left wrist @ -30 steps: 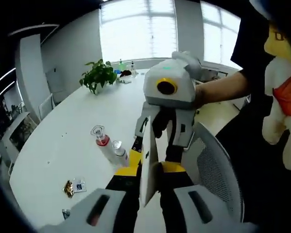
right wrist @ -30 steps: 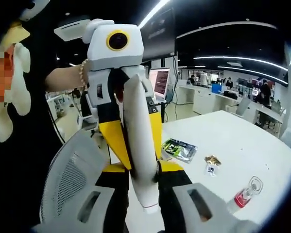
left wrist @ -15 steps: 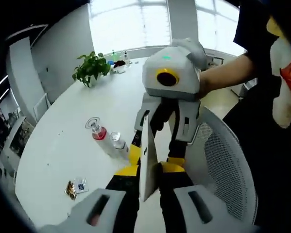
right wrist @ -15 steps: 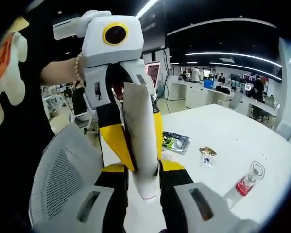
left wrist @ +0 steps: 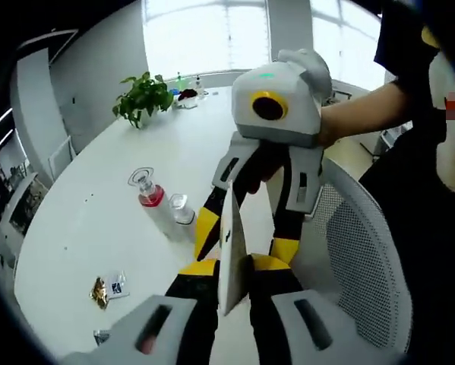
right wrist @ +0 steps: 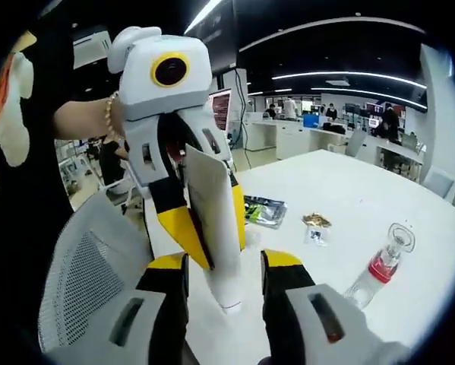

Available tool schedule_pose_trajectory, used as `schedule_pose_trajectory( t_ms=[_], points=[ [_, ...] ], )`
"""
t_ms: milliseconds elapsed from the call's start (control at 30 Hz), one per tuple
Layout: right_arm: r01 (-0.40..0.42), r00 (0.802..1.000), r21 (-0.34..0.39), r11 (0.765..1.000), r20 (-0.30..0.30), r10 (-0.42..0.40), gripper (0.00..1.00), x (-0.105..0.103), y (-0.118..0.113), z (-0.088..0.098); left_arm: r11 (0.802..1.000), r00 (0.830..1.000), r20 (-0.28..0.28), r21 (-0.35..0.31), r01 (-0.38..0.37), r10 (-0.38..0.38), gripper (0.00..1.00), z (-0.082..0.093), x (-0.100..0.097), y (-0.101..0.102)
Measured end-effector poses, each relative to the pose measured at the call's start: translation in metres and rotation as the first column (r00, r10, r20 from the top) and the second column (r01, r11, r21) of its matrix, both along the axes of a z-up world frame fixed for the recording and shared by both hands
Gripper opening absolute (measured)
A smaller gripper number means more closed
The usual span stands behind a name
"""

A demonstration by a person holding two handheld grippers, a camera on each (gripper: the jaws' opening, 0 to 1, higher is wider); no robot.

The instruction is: Arrange the skincare products in the storage area until every visible bottle or jar stands upright without overlapping.

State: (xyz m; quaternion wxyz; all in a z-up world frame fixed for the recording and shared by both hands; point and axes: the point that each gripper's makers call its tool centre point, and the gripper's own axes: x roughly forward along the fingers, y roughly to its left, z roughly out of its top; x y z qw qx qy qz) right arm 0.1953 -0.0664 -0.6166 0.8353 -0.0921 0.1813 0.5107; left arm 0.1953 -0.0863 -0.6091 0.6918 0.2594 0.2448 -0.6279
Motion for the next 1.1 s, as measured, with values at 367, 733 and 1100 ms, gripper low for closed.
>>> schedule_pose_trajectory(
  t_ms=[367,733,1100],
  points=[
    [0.092,0.996,0.033,0.995,-0.024,-0.092,0.46,0.000,-0.020,-0.006,1.000,0.999,-0.025,-0.003,-0.026,0.026,0.11,-0.022,0.010,-0.007],
    [0.210,0.976,0.045,0.977,-0.067,-0.207,0.56,0.001,-0.051,-0.014,0.998,0.998,-0.020,0.004,-0.059,0.059,0.11,-0.036,0.018,-0.008],
    [0.306,0.952,0.026,0.952,-0.035,-0.305,0.67,0.001,-0.073,-0.016,0.998,0.998,-0.013,-0.002,-0.058,0.058,0.11,-0.041,0.029,-0.013]
  ],
)
